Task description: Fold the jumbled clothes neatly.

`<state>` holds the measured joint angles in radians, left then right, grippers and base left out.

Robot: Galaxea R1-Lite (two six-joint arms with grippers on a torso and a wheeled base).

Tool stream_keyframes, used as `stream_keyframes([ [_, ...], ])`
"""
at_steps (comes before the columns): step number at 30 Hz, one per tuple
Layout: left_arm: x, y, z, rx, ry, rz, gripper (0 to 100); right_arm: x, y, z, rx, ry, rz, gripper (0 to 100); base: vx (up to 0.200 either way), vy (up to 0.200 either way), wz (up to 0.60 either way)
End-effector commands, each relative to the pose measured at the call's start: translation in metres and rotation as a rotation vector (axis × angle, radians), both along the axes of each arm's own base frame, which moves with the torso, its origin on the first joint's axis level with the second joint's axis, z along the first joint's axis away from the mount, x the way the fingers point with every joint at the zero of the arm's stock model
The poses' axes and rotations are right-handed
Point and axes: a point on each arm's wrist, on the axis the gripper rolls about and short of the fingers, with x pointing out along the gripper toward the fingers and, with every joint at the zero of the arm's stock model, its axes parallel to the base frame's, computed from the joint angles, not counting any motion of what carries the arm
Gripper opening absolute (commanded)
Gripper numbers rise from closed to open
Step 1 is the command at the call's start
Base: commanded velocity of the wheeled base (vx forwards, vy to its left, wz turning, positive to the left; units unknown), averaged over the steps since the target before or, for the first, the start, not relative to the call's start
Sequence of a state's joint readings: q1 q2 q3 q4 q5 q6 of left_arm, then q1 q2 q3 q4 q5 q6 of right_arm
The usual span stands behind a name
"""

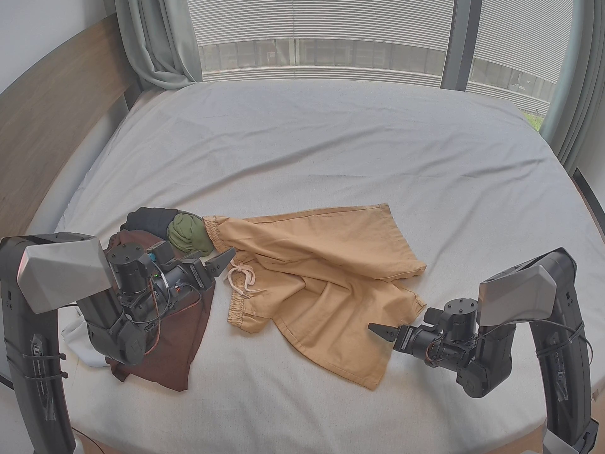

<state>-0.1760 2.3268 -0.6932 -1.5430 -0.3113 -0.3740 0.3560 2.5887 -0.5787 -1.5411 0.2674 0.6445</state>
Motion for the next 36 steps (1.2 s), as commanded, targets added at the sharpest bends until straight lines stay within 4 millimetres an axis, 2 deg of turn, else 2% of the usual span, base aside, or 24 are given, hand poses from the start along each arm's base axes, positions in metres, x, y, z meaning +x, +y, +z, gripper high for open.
stream_keyframes([
  [1, 0.0, 0.0, 0.001, -0.001, -0.002, 0.001, 100, -0.001, 0.001, -0.002, -0.001, 0.009, 0.003, 100, 0.0, 0.0, 0.0],
  [10, 0.0, 0.0, 0.001, 0.0, -0.002, 0.003, 100, -0.002, -0.004, -0.004, -0.002, 0.019, -0.009, 100, 0.0, 0.0, 0.0],
  [11, 0.0, 0.0, 0.001, 0.0, -0.002, 0.001, 100, -0.001, -0.004, -0.003, -0.005, 0.014, -0.019, 0, 0.0, 0.0, 0.0],
  [24, 0.0, 0.0, 0.001, -0.001, -0.003, 0.001, 100, -0.002, -0.008, -0.001, -0.024, 0.01, -0.058, 0, 0.0, 0.0, 0.0],
  [29, 0.0, 0.0, 0.001, -0.001, -0.003, 0.001, 100, -0.003, -0.015, 0.009, -0.045, -0.012, -0.079, 0, 0.0, 0.0, 0.0],
  [31, 0.0, 0.0, 0.001, 0.0, -0.002, 0.001, 100, -0.002, -0.026, 0.015, -0.079, -0.042, -0.09, 0, 0.0, 0.0, 0.0],
  [36, 0.0, 0.001, -0.001, 0.002, 0.002, 0.004, 100, 0.001, -0.047, 0.015, -0.129, -0.051, -0.126, 0, 0.0, 0.0, 0.0],
])
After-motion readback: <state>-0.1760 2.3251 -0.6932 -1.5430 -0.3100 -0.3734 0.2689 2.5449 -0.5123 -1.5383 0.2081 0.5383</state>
